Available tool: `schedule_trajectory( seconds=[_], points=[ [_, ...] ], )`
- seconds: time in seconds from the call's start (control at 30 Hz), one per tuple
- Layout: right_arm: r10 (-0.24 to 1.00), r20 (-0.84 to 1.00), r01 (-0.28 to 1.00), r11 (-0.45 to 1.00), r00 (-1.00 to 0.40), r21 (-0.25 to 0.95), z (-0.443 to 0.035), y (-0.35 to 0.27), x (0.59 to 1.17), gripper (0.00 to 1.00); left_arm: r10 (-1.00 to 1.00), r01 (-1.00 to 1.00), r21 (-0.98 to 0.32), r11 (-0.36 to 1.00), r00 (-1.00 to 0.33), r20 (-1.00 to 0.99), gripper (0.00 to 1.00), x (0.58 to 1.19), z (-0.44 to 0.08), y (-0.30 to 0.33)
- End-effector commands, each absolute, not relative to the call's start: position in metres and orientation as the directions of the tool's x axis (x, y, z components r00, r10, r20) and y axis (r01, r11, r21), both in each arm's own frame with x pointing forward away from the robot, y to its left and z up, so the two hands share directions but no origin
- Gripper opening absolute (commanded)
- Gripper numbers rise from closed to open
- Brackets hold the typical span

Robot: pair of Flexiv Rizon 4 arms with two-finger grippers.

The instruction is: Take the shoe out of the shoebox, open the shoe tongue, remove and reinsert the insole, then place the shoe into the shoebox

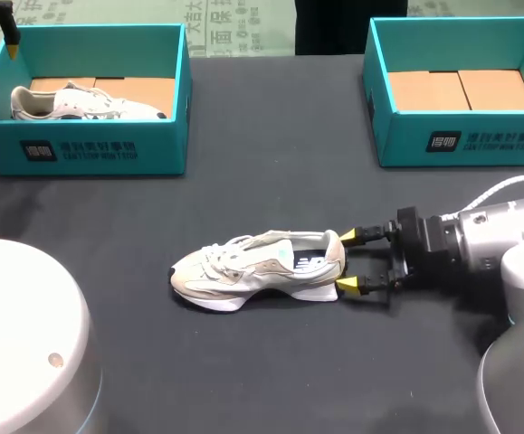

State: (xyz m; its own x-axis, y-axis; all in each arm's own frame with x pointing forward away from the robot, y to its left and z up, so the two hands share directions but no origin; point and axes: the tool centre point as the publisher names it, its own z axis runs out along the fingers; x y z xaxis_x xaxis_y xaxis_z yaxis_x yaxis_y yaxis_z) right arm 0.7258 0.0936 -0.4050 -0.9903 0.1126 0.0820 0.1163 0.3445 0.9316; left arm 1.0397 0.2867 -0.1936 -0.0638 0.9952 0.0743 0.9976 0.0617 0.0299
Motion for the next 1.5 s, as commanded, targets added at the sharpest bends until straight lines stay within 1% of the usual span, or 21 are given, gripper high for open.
schedule_trajectory(
  seconds=[0.03,0.97,1.5],
  points=[
    [0.115,0.077,0.112,0.342,-0.99,0.933,-0.406,0.096,0.723,1.0,0.995,0.998,0.033,0.061,-0.064,0.077,1.0,1.039,-0.193,0.287],
    [0.043,0.023,0.036,0.338,-0.999,0.94,-0.404,0.124,0.725,1.0,0.995,0.998,0.033,0.061,-0.064,0.077,1.0,1.039,-0.193,0.287],
    [0.015,0.022,0.026,0.342,-1.0,0.939,-0.411,0.138,0.726,1.0,0.995,0.998,0.033,0.061,-0.064,0.077,1.0,1.039,-0.193,0.287]
  ],
)
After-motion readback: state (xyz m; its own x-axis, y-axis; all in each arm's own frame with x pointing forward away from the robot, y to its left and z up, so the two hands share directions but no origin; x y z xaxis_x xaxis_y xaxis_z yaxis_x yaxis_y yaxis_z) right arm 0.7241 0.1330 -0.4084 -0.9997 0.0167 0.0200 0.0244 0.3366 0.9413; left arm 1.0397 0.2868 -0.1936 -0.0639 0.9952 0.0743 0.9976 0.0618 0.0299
